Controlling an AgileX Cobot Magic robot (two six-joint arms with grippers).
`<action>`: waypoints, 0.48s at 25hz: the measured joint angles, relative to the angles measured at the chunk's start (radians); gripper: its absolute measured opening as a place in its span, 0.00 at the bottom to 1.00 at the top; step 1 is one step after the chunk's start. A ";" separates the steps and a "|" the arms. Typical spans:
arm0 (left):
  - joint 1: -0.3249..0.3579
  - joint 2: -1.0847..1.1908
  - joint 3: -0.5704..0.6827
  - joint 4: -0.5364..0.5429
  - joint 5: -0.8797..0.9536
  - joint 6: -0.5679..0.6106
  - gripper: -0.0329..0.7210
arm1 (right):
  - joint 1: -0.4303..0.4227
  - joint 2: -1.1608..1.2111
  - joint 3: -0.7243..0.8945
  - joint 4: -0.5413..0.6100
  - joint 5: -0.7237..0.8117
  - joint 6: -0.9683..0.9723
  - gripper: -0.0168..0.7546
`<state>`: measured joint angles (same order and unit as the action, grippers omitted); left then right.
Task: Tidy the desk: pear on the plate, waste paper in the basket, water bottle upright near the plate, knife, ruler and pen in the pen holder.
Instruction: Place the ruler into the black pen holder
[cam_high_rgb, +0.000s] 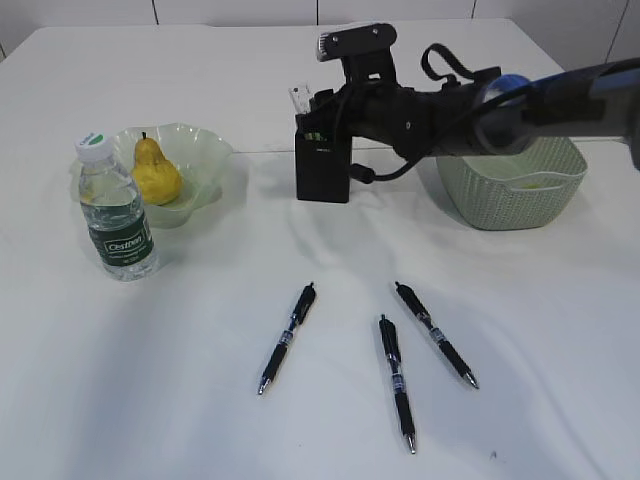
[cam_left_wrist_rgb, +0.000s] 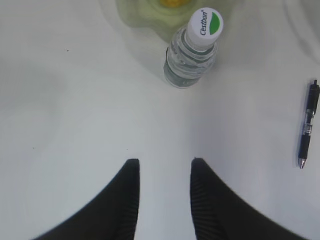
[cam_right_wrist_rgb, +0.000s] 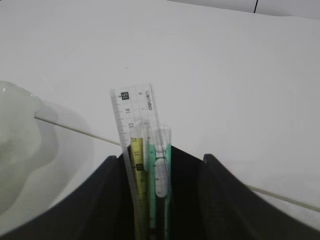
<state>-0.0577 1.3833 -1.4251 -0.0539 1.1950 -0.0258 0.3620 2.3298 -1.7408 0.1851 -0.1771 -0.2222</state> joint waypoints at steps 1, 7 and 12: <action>0.000 0.000 0.000 0.000 0.000 0.000 0.36 | 0.000 -0.014 -0.006 0.000 0.023 0.000 0.55; 0.000 0.000 0.000 0.000 0.013 0.000 0.36 | 0.000 -0.128 -0.009 0.000 0.214 0.000 0.55; 0.000 0.000 0.000 0.000 0.037 0.000 0.36 | 0.000 -0.218 -0.030 -0.021 0.461 -0.007 0.55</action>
<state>-0.0577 1.3833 -1.4251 -0.0539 1.2321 -0.0258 0.3620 2.1113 -1.7712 0.1643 0.2837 -0.2294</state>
